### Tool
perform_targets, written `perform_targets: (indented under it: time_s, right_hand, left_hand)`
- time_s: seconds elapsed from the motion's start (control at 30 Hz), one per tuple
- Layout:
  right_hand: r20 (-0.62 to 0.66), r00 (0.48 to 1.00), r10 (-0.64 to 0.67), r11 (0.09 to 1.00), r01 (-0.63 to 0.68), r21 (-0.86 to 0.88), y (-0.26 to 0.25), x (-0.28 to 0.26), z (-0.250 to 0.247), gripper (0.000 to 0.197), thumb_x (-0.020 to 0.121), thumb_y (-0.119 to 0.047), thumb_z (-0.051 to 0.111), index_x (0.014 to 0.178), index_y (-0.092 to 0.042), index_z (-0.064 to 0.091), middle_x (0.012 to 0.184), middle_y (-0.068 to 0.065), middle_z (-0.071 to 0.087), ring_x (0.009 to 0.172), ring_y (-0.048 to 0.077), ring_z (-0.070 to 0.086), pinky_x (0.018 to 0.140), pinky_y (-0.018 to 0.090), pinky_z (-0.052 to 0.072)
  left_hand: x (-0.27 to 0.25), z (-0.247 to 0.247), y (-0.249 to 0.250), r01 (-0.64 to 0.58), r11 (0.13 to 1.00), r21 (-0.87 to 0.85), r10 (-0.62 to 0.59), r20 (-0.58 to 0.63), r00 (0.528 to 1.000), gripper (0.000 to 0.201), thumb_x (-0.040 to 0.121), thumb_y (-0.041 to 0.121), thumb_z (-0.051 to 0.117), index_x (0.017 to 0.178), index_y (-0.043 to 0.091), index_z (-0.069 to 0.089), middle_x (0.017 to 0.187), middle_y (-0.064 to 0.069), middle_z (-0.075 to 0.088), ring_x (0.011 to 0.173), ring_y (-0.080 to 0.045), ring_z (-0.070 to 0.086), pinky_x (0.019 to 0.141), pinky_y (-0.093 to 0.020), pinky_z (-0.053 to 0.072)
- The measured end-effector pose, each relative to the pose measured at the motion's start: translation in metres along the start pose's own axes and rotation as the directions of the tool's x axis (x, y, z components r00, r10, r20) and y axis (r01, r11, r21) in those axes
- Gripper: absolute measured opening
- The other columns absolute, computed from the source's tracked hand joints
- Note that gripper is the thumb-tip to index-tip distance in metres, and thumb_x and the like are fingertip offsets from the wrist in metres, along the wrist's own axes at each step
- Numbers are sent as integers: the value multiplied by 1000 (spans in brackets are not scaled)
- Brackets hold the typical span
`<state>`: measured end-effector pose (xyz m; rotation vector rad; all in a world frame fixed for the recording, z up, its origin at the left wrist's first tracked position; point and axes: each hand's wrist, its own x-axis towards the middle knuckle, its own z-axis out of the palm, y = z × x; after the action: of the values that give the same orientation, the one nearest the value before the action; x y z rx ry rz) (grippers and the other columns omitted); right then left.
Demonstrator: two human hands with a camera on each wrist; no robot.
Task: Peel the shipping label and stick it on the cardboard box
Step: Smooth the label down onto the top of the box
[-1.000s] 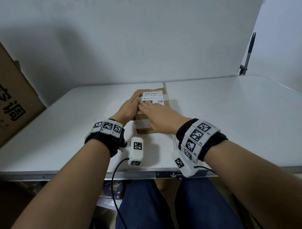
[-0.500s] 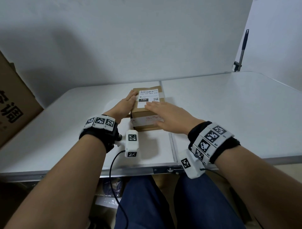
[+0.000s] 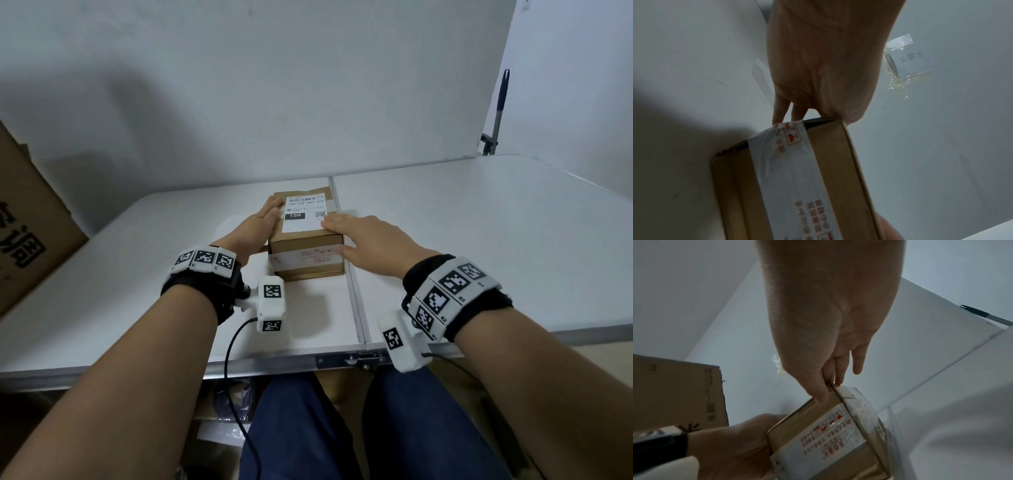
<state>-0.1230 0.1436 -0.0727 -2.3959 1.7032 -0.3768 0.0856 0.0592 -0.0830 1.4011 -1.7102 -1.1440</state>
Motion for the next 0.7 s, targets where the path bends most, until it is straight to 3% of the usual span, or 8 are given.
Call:
perform_targets:
  time_s: [0.1, 0.27, 0.37, 0.43, 0.5, 0.6, 0.7]
  right_hand:
    - [-13, 1000, 20, 999, -20, 30, 0, 3, -3, 47, 95, -25, 47, 141, -34, 42, 148, -6, 45, 129, 22, 47, 101, 44, 45]
    - [-25, 998, 62, 996, -60, 62, 1, 4, -9, 40, 93, -32, 51, 133, -33, 54, 141, -3, 54, 118, 22, 56, 98, 43, 47]
    - [-59, 995, 83, 989, -75, 124, -2, 4, -17, 27, 89, -34, 54, 111, -32, 70, 129, -4, 65, 83, 16, 64, 85, 37, 53]
    - [-74, 993, 93, 986, -81, 145, -2, 5, -22, 25, 88, -35, 55, 105, -31, 74, 123, -4, 68, 61, 8, 55, 73, 29, 50]
    - [-88, 990, 109, 984, -95, 152, -5, 9, -26, 29, 87, -36, 57, 110, -28, 73, 124, -2, 68, 69, 8, 58, 74, 27, 48]
    - [-92, 988, 128, 984, -115, 132, -12, 20, -31, 38, 86, -40, 58, 119, -26, 69, 131, 0, 62, 111, 20, 60, 92, 32, 49]
    - [-95, 987, 130, 987, -119, 112, -18, 36, -31, 41, 85, -44, 57, 122, -27, 67, 133, 0, 61, 117, 21, 58, 94, 33, 48]
  left_hand:
    - [0, 0, -1, -1, 1000, 1, 1, -7, 1000, 45, 102, 36, 29, 146, 43, 31, 158, 27, 11, 142, -2, 24, 94, -26, 44]
    - [1, -1, -1, 5, 1000, -1, -5, -6, 1000, 47, 102, 37, 29, 149, 41, 28, 159, 27, 8, 142, -2, 24, 95, -28, 45]
    - [2, -1, -2, -8, 1000, -15, 8, -8, 1000, 47, 102, 36, 29, 148, 41, 30, 159, 26, 8, 143, -3, 22, 102, -31, 44]
    - [3, 1, -3, -22, 1000, -21, 22, -9, 1000, 44, 102, 35, 30, 146, 42, 33, 159, 25, 9, 145, -2, 20, 108, -34, 41]
    - [3, 1, -3, -18, 999, -27, 18, -11, 1000, 44, 102, 35, 30, 145, 43, 34, 159, 25, 10, 145, -1, 20, 109, -35, 40]
    - [1, 1, -1, 10, 999, -39, -11, -24, 1000, 45, 102, 37, 30, 147, 42, 31, 159, 27, 10, 140, -4, 28, 98, -32, 47]
    - [3, 1, -1, 3, 1000, -26, -4, -28, 1000, 45, 102, 36, 30, 146, 43, 31, 159, 26, 11, 141, -8, 30, 98, -34, 47]
